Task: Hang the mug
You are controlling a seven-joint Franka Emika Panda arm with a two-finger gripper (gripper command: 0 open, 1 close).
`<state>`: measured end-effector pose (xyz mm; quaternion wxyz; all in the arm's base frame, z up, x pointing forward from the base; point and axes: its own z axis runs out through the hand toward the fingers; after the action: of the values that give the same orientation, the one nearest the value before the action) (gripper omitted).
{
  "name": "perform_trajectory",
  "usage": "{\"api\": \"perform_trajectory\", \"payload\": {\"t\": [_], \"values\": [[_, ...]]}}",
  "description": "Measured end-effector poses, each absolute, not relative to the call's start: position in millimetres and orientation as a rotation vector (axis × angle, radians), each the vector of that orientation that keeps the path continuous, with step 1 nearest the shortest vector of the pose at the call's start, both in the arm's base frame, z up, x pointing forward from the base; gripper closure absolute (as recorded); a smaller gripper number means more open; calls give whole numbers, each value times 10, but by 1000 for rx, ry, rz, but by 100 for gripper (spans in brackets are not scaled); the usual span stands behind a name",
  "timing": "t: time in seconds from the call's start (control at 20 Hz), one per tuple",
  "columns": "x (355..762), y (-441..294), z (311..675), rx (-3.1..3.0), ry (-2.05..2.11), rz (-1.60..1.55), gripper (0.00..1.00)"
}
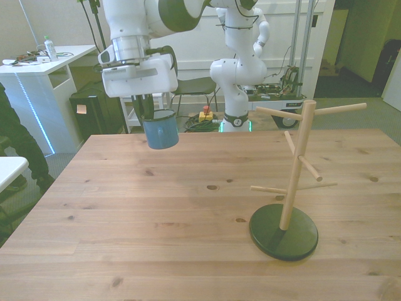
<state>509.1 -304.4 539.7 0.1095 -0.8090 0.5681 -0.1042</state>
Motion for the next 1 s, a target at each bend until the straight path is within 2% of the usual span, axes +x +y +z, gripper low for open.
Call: {"api": "perform_trajectory", "payload": {"t": [0.4, 1.0], "values": [[5434, -2369, 6055, -2309, 1671, -372, 100], [5726, -1423, 6361, -2308, 1635, -399, 100]]}}
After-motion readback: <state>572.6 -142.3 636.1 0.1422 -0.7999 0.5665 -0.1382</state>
